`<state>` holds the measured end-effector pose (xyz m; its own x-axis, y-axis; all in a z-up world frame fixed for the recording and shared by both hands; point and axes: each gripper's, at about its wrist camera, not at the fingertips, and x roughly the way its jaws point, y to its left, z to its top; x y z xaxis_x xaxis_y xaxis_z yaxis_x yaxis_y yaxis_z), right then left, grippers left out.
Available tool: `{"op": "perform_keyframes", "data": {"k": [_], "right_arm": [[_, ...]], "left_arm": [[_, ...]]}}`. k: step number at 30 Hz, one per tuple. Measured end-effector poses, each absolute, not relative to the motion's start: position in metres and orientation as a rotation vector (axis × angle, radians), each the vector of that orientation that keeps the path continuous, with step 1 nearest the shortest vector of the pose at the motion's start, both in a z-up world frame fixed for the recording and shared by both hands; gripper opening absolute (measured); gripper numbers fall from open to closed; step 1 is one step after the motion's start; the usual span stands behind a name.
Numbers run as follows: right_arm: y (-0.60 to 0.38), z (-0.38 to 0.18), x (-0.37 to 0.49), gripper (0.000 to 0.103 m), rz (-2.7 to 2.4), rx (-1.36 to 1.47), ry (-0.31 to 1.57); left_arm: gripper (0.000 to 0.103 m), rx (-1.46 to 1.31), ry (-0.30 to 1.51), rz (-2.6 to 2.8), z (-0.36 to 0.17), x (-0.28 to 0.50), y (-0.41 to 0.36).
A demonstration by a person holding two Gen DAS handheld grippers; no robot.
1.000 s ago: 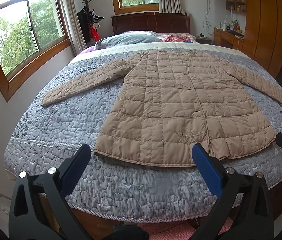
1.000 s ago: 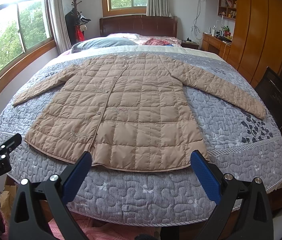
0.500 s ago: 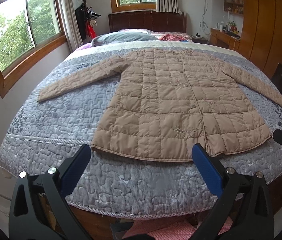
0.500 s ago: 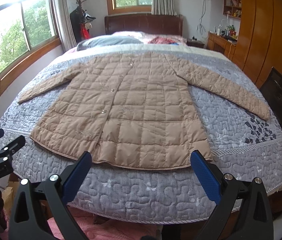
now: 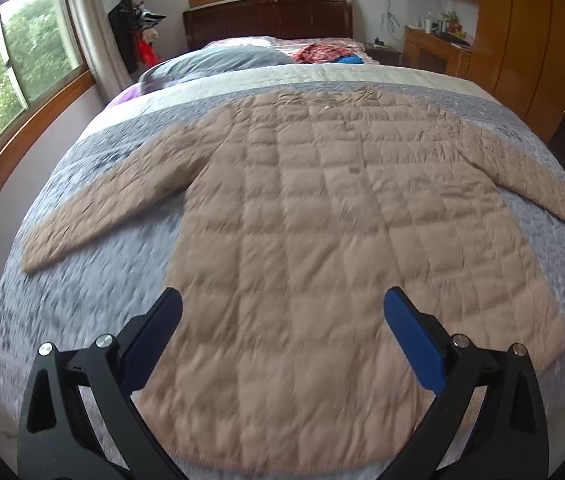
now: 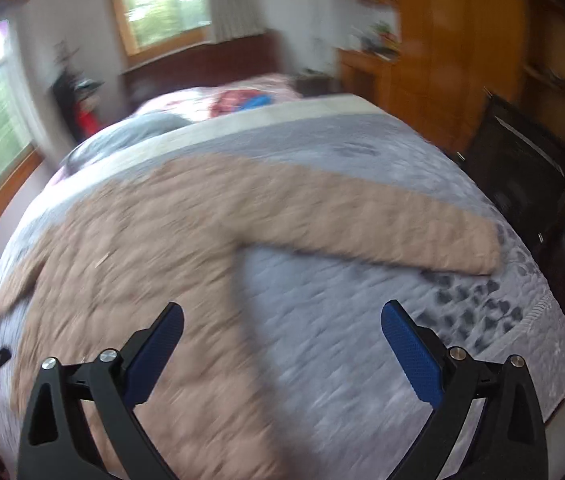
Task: Fold large clothes
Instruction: 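Grasp a sleeve cuff with the right gripper and fold it across the coat body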
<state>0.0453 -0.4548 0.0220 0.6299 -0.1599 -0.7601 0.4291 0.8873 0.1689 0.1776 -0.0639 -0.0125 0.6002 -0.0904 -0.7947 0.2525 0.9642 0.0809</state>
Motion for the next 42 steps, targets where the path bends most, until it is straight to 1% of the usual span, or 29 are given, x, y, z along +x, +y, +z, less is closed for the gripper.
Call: {"op": "perform_keyframes", "data": {"k": [4, 7, 9, 12, 14, 15, 20, 22, 23, 24, 25, 26, 28, 29, 30, 31, 33, 34, 35, 38, 42], "right_arm": [[-0.559, -0.002, 0.071, 0.096, -0.462, 0.500, 0.868], [-0.627, -0.028, 0.081, 0.096, -0.531, 0.570, 0.926], [-0.666, -0.050, 0.080, 0.092, -0.556, 0.647, 0.951], [-0.698, -0.072, 0.077, 0.088, -0.604, 0.678, 0.992], [-0.712, -0.080, 0.074, 0.088, -0.632, 0.661, 1.012], [-0.718, -0.084, 0.073, 0.088, -0.644, 0.664, 1.023], [-0.747, -0.096, 0.061, 0.086, -0.645, 0.724, 1.022], [-0.754, -0.104, 0.060, 0.081, -0.609, 0.770, 1.028], [-0.755, -0.109, 0.060, 0.072, -0.587, 0.793, 1.035], [-0.755, -0.115, 0.062, 0.064, -0.559, 0.809, 1.042], [-0.754, -0.117, 0.064, 0.061, -0.543, 0.811, 1.042], [-0.751, -0.119, 0.067, 0.057, -0.537, 0.790, 1.041], [-0.745, -0.119, 0.073, 0.044, -0.560, 0.732, 1.049], [-0.743, -0.119, 0.075, 0.023, -0.559, 0.728, 1.047], [-0.743, -0.119, 0.077, 0.007, -0.534, 0.754, 1.035], [-0.743, -0.118, 0.078, 0.006, -0.509, 0.802, 1.014], [-0.736, -0.106, 0.085, 0.006, -0.512, 0.784, 0.983], [-0.732, -0.100, 0.088, 0.006, -0.489, 0.791, 0.957], [-0.723, -0.091, 0.093, 0.006, -0.450, 0.803, 0.921], [-0.689, -0.064, 0.119, 0.005, -0.328, 0.764, 0.872], [-0.630, -0.052, 0.169, 0.005, -0.198, 0.661, 0.914]], "left_arm": [[0.100, 0.189, 0.928, -0.283, -0.019, 0.240, -0.109], [0.100, 0.178, 0.979, -0.325, -0.035, 0.286, -0.152], [0.100, 0.173, 1.013, -0.355, -0.047, 0.307, -0.175], [0.099, 0.168, 1.064, -0.384, -0.068, 0.333, -0.205], [0.099, 0.153, 1.092, -0.408, -0.079, 0.347, -0.221], [0.097, 0.147, 1.098, -0.414, -0.084, 0.353, -0.229], [0.095, 0.138, 1.091, -0.436, -0.098, 0.369, -0.250], [0.094, 0.136, 1.088, -0.435, -0.103, 0.372, -0.252], [0.090, 0.134, 1.093, -0.437, -0.105, 0.374, -0.252], [0.078, 0.131, 1.105, -0.436, -0.108, 0.375, -0.250], [0.073, 0.130, 1.123, -0.427, -0.114, 0.378, -0.249], [0.072, 0.129, 1.128, -0.423, -0.117, 0.380, -0.248], [0.072, 0.129, 1.115, -0.432, -0.118, 0.381, -0.248], [0.072, 0.131, 1.111, -0.434, -0.118, 0.380, -0.249], [0.072, 0.129, 1.109, -0.437, -0.117, 0.380, -0.249], [0.071, 0.124, 1.107, -0.438, -0.117, 0.380, -0.248], [0.064, 0.105, 1.108, -0.440, -0.115, 0.380, -0.243], [0.063, 0.096, 1.110, -0.445, -0.113, 0.379, -0.241], [0.061, 0.076, 1.112, -0.457, -0.112, 0.380, -0.237], [0.047, 0.051, 1.113, -0.463, -0.108, 0.381, -0.227], [0.044, 0.043, 1.114, -0.455, -0.105, 0.380, -0.211]]}}
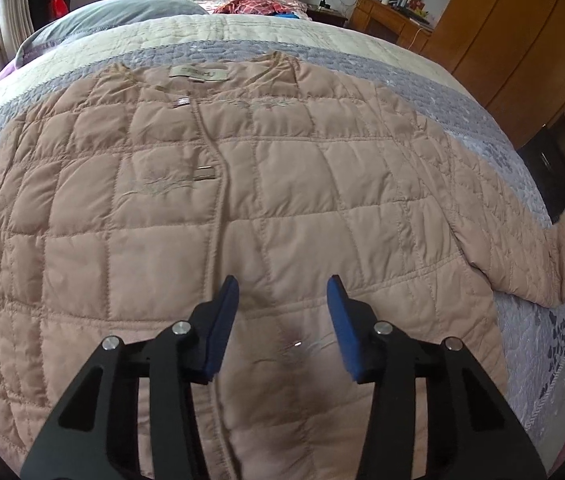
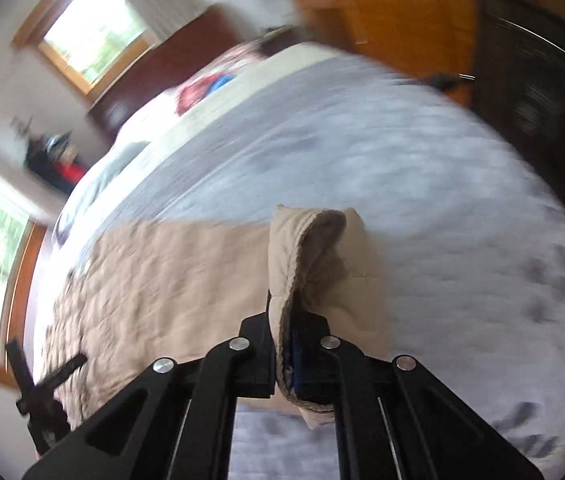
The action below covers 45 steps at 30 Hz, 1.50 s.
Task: Fold large clothes
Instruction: 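Grasp a sleeve cuff with the right gripper and fold it across the coat body, then open the right gripper to release the folded sleeve, then grasp the other sleeve cuff with the left gripper, lay it across the body, open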
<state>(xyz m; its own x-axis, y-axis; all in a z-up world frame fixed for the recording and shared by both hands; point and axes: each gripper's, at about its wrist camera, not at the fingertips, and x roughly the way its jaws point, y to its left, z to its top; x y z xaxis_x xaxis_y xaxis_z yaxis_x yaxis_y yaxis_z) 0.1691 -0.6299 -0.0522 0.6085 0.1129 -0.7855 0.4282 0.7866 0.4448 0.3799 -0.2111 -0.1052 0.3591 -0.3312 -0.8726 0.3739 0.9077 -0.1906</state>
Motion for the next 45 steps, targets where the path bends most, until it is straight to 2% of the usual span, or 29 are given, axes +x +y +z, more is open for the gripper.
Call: {"op": "perform_keyframes", "data": {"k": [1, 3, 8, 12, 13, 14, 16, 18, 20, 23, 26, 27, 34, 35, 36, 39, 42, 45], "right_arm": [[-0.610, -0.051, 0.184, 0.005, -0.174, 0.618, 0.933], [-0.571, -0.050, 0.212, 0.005, -0.113, 0.547, 0.956], [-0.499, -0.051, 0.256, 0.005, 0.044, 0.489, 0.974], [-0.449, -0.062, 0.287, 0.006, 0.132, 0.447, 1.003], [-0.443, -0.065, 0.290, 0.007, 0.142, 0.452, 1.015], [-0.440, -0.069, 0.296, 0.013, 0.145, 0.448, 1.027], [-0.439, -0.071, 0.298, 0.021, 0.157, 0.465, 1.033], [-0.446, -0.066, 0.293, 0.036, 0.208, 0.526, 1.005], [-0.453, -0.053, 0.283, 0.037, 0.255, 0.573, 0.941], [-0.476, -0.039, 0.267, 0.037, 0.142, 0.567, 0.873], [-0.509, -0.042, 0.245, 0.037, -0.040, 0.590, 0.818], [-0.522, -0.048, 0.242, 0.036, -0.059, 0.618, 0.823], [-0.572, -0.062, 0.229, 0.035, -0.257, 0.624, 0.850], [-0.576, -0.065, 0.228, 0.035, -0.258, 0.637, 0.853], [-0.579, -0.068, 0.229, 0.035, -0.264, 0.642, 0.860], [-0.579, -0.070, 0.231, 0.035, -0.260, 0.644, 0.858], [-0.575, -0.072, 0.235, 0.035, -0.258, 0.627, 0.852], [-0.573, -0.070, 0.229, 0.035, -0.240, 0.634, 0.849]], "left_arm": [[0.043, 0.042, 1.115, -0.451, -0.105, 0.380, -0.206], [0.033, 0.033, 1.121, -0.463, -0.106, 0.380, -0.196], [0.028, 0.033, 1.130, -0.491, -0.107, 0.375, -0.185], [0.028, 0.054, 1.113, -0.488, -0.107, 0.369, -0.181], [0.028, 0.053, 1.115, -0.491, -0.108, 0.369, -0.181], [0.028, 0.048, 1.117, -0.496, -0.109, 0.370, -0.180], [0.029, 0.048, 1.117, -0.503, -0.108, 0.370, -0.180], [0.036, 0.050, 1.116, -0.510, -0.106, 0.368, -0.180], [0.041, 0.045, 1.110, -0.516, -0.102, 0.366, -0.185], [0.041, 0.035, 1.102, -0.565, -0.093, 0.362, -0.204], [0.055, 0.023, 1.113, -0.636, -0.085, 0.359, -0.231], [0.057, 0.014, 1.123, -0.662, -0.085, 0.359, -0.243], [0.057, 0.032, 1.169, -0.737, -0.098, 0.359, -0.323], [0.054, 0.058, 1.179, -0.739, -0.104, 0.361, -0.337], [0.036, 0.069, 1.194, -0.740, -0.111, 0.363, -0.343], [0.011, 0.022, 1.233, -0.753, -0.122, 0.368, -0.350], [0.004, -0.013, 1.211, -0.749, -0.116, 0.368, -0.341], [0.003, -0.041, 1.141, -0.719, -0.099, 0.368, -0.316]]}}
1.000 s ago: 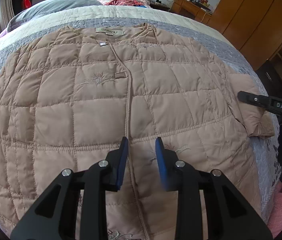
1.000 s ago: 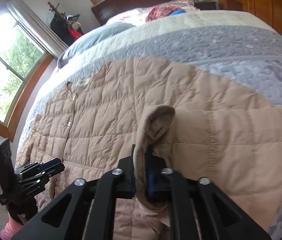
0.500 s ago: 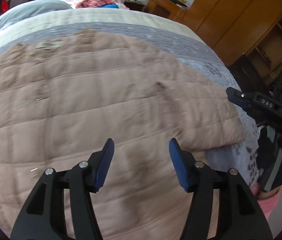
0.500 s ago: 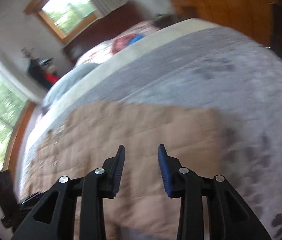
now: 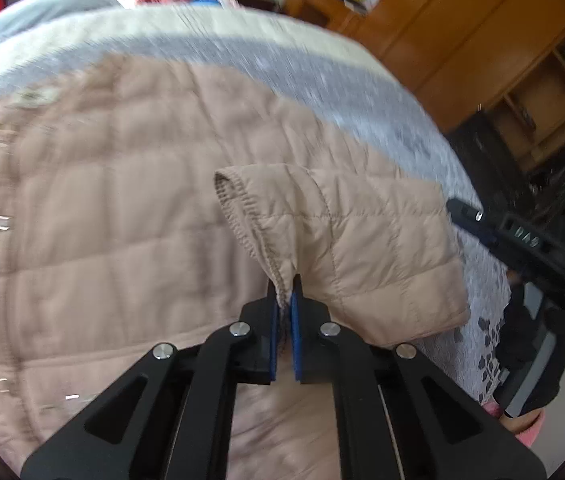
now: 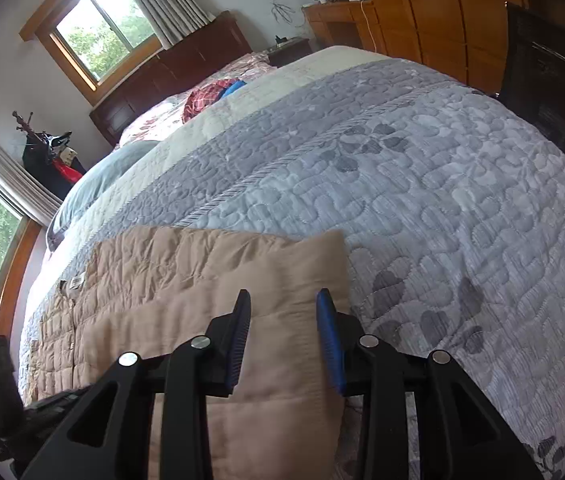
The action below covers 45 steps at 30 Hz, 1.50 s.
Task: Fold large clothes
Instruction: 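Grasp the other sleeve cuff with the left gripper, lay it across the body, open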
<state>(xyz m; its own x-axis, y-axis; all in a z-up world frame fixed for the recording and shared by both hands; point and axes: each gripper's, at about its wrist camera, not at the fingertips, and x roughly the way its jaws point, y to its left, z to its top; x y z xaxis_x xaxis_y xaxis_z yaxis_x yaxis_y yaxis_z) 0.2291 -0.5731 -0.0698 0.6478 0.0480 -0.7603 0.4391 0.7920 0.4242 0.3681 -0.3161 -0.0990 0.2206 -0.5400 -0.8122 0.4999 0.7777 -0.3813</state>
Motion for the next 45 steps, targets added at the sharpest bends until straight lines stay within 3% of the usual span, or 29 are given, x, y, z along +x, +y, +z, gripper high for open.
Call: {"op": "perform_keyframes", "data": {"k": [6, 14, 21, 25, 29, 34, 38, 41, 45], "right_arm": [[-0.567, -0.068, 0.233, 0.035, -0.118, 0.700, 0.816], [-0.511, -0.087, 0.269, 0.035, 0.088, 0.665, 0.932], [-0.455, -0.095, 0.290, 0.035, 0.114, 0.530, 1.004], [-0.448, -0.103, 0.294, 0.035, 0.065, 0.490, 1.038], [-0.447, -0.109, 0.297, 0.035, 0.065, 0.484, 1.044], [-0.460, -0.102, 0.290, 0.037, 0.071, 0.544, 1.018], [-0.459, -0.061, 0.269, 0.038, 0.087, 0.527, 0.920], [-0.441, -0.048, 0.269, 0.038, 0.132, 0.496, 0.916], [-0.415, -0.063, 0.281, 0.038, 0.159, 0.440, 0.998]], "left_arm": [[0.003, -0.123, 1.018, -0.601, -0.065, 0.375, -0.227], [0.003, -0.149, 0.934, -0.434, -0.043, 0.382, -0.130], [0.004, -0.174, 1.007, -0.337, -0.063, 0.401, -0.068], [0.004, -0.171, 1.099, -0.321, -0.104, 0.413, -0.063], [0.009, -0.085, 1.067, -0.307, -0.116, 0.407, -0.075], [0.012, -0.036, 1.059, -0.267, -0.104, 0.402, -0.083], [0.024, -0.032, 0.937, -0.165, -0.061, 0.390, -0.077], [0.025, -0.031, 0.915, -0.226, -0.041, 0.383, -0.095], [0.025, 0.018, 0.981, -0.298, -0.056, 0.385, -0.130]]}}
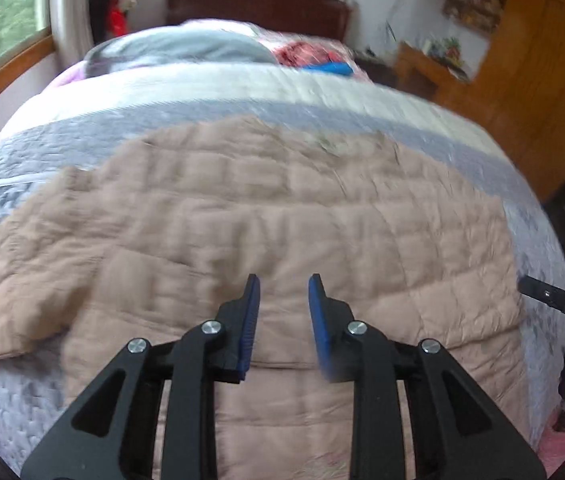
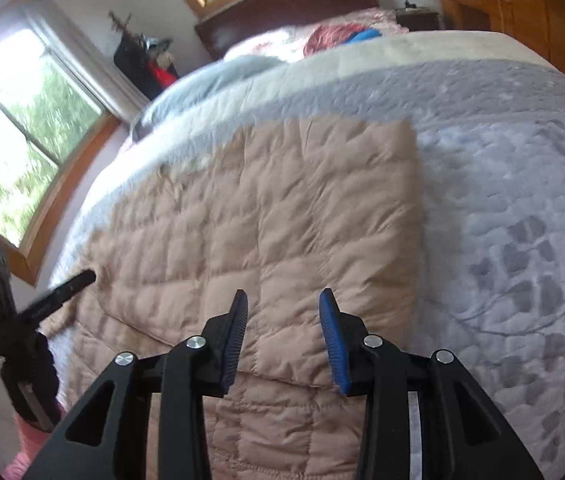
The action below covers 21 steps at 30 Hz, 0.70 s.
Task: Fold large clothes
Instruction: 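Grasp the other sleeve cuff with the left gripper, lay it across the body, open, then grasp the coat's side edge with the left gripper and lift it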
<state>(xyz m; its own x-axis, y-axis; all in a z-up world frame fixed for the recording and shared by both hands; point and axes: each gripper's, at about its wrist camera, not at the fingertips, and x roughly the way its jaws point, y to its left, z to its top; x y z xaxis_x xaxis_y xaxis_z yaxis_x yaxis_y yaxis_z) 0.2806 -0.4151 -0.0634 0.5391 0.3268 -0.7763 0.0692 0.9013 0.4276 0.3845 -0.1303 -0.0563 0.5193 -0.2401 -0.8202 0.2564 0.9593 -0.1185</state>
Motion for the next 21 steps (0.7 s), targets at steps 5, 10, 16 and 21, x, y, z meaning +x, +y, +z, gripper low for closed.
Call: {"op": "perform_keyframes", "data": {"k": [5, 10, 16, 21], "right_arm": [[-0.407, -0.088, 0.290, 0.036, 0.126, 0.398, 1.067], [-0.402, -0.101, 0.294, 0.035, 0.135, 0.397, 1.075], [-0.397, -0.091, 0.291, 0.040, 0.152, 0.379, 1.047], [-0.402, -0.048, 0.269, 0.050, 0.186, 0.346, 0.944]], "left_arm": [[0.026, 0.078, 1.062, -0.286, -0.099, 0.397, -0.147], [0.027, 0.041, 1.057, -0.315, -0.105, 0.403, -0.140], [0.028, 0.040, 1.053, -0.306, -0.100, 0.396, -0.137], [0.065, -0.004, 0.930, -0.235, -0.051, 0.369, -0.079]]}}
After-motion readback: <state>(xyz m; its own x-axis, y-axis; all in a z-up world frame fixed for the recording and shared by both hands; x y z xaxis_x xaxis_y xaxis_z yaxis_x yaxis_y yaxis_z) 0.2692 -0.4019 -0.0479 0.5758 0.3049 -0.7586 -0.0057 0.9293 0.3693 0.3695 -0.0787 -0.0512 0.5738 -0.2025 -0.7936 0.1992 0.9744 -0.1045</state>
